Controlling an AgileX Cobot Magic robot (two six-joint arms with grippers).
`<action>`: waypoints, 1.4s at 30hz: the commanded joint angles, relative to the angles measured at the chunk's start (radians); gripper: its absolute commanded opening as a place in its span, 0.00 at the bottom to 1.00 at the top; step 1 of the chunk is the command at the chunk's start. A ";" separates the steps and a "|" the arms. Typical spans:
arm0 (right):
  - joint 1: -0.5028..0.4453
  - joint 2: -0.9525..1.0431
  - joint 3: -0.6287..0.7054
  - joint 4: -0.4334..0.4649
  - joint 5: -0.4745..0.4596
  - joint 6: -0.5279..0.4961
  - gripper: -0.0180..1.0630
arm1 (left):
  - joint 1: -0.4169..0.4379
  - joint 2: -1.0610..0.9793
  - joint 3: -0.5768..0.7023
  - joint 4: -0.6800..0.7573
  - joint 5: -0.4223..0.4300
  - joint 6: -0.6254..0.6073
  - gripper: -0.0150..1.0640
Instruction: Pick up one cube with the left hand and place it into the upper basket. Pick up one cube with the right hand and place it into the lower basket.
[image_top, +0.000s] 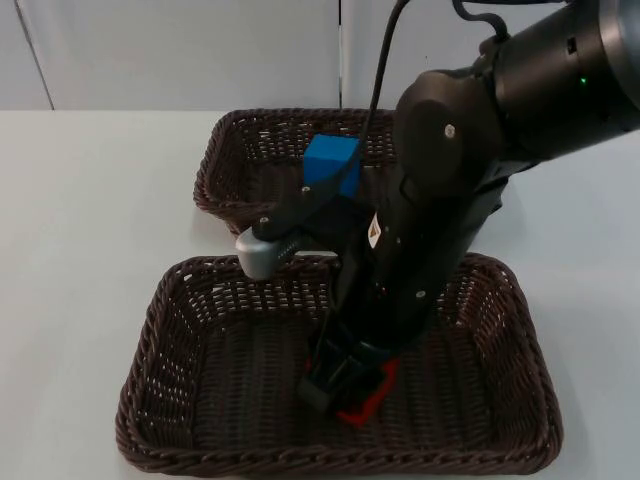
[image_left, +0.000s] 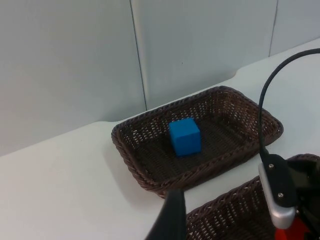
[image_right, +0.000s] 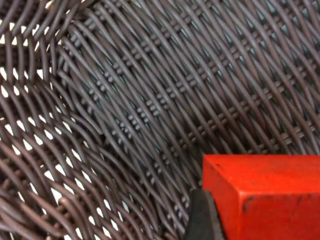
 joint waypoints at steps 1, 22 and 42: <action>0.008 0.002 0.002 0.006 -0.008 -0.001 0.42 | -0.002 -0.005 0.006 -0.012 -0.001 -0.006 0.72; 0.008 -0.346 0.002 0.009 0.005 -0.017 0.74 | -0.002 -0.005 0.006 -0.012 -0.001 -0.006 0.72; 0.008 -0.731 0.057 0.011 0.034 -0.009 0.74 | -0.002 -0.005 0.006 -0.016 -0.001 -0.006 0.72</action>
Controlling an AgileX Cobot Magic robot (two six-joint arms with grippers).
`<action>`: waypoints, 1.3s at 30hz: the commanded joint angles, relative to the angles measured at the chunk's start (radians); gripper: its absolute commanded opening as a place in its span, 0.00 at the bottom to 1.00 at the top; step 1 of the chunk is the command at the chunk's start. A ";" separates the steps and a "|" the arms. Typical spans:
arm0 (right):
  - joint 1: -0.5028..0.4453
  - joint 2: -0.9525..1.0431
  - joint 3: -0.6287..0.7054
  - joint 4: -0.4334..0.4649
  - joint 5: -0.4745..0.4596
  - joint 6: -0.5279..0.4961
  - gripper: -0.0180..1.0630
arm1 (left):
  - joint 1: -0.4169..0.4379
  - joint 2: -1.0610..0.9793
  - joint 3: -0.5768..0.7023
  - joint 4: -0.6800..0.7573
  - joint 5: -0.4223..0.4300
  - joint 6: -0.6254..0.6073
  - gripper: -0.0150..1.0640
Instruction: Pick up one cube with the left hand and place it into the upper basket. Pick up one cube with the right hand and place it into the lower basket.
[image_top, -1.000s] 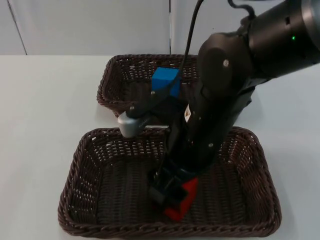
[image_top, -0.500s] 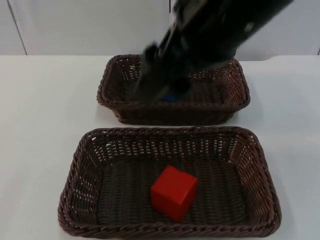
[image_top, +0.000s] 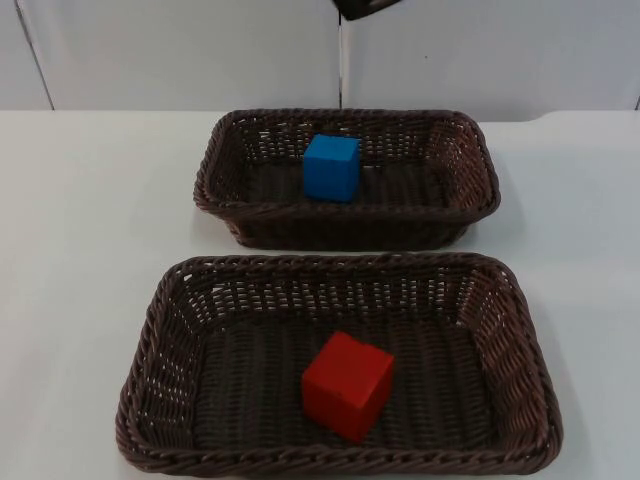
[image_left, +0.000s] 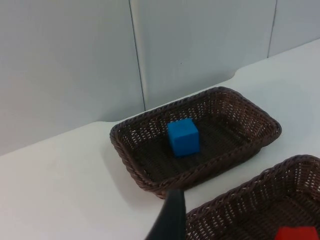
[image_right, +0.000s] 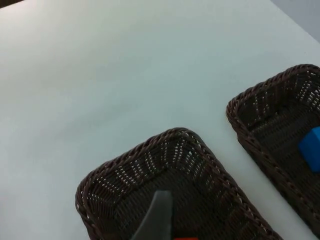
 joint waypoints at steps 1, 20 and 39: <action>0.008 -0.038 0.033 0.005 -0.020 -0.005 0.74 | -0.002 -0.005 0.006 -0.010 -0.001 -0.006 0.72; 0.008 -0.341 0.278 0.002 -0.087 0.005 0.74 | -0.002 -0.069 0.006 -0.015 0.125 -0.006 0.72; 0.008 -0.656 0.508 0.002 -0.102 0.044 0.74 | -0.002 -0.347 0.006 -0.035 0.327 -0.009 0.72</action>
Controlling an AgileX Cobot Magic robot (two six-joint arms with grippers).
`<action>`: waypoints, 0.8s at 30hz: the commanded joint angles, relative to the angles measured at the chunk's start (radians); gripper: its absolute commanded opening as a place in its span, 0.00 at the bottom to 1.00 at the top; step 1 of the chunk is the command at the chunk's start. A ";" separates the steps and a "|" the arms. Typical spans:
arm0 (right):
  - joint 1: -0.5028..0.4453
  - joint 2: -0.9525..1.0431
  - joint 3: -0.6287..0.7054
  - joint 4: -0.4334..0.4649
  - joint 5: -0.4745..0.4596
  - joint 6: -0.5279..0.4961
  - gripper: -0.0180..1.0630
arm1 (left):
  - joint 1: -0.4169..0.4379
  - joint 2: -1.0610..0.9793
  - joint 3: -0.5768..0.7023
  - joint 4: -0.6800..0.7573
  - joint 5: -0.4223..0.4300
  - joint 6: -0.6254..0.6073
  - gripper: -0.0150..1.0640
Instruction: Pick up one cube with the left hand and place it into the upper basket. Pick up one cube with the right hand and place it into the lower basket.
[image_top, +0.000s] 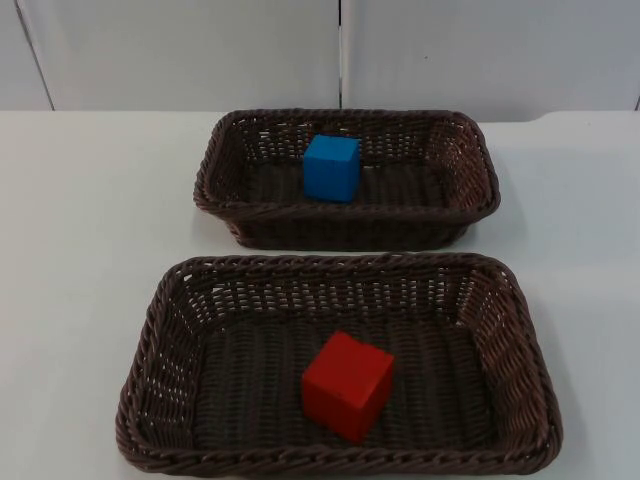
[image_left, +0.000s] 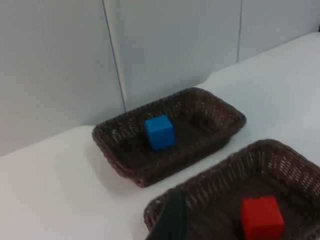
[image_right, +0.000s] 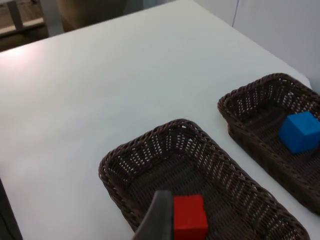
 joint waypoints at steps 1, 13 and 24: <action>0.001 -0.040 0.026 0.002 -0.007 0.010 0.74 | -0.002 -0.023 0.005 -0.019 0.039 -0.009 0.72; 0.001 -0.214 0.145 0.002 0.041 0.032 0.74 | -0.002 -0.115 0.005 0.037 0.179 -0.061 0.72; 0.001 -0.377 0.147 -0.006 0.143 0.032 0.74 | -0.002 -0.179 0.005 0.204 0.255 -0.220 0.72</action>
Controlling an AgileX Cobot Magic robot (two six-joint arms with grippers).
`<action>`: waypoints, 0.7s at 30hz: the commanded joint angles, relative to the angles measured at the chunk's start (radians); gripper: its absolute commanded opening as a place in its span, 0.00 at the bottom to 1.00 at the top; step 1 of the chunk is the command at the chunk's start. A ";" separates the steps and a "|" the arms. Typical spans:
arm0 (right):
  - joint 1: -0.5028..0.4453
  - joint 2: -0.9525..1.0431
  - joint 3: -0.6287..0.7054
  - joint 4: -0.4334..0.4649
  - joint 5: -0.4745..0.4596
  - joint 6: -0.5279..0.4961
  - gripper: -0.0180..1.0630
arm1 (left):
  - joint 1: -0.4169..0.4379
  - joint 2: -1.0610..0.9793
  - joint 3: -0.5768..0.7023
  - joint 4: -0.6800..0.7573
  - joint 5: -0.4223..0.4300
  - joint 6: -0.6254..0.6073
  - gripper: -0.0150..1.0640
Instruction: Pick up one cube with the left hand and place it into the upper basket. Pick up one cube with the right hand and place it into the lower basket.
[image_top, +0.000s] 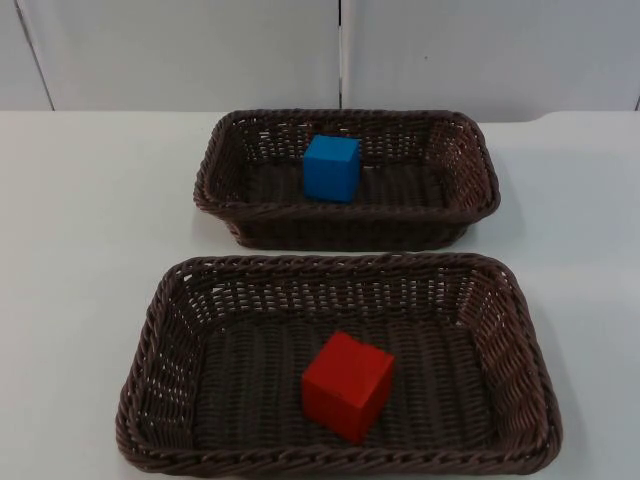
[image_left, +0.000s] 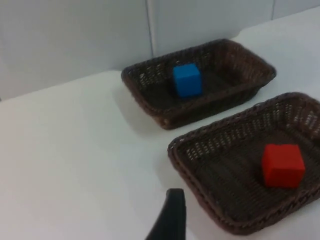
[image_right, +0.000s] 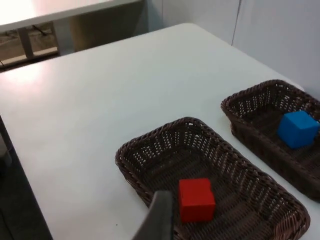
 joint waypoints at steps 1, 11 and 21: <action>0.001 -0.038 0.005 -0.006 0.026 0.003 0.74 | -0.002 -0.004 0.016 0.021 0.015 -0.023 0.72; 0.001 -0.184 0.005 -0.039 0.169 0.075 0.74 | -0.002 -0.004 0.082 0.023 0.019 -0.038 0.72; 0.001 -0.314 0.014 -0.137 0.358 0.202 0.74 | -0.002 -0.004 0.082 0.025 0.017 -0.038 0.72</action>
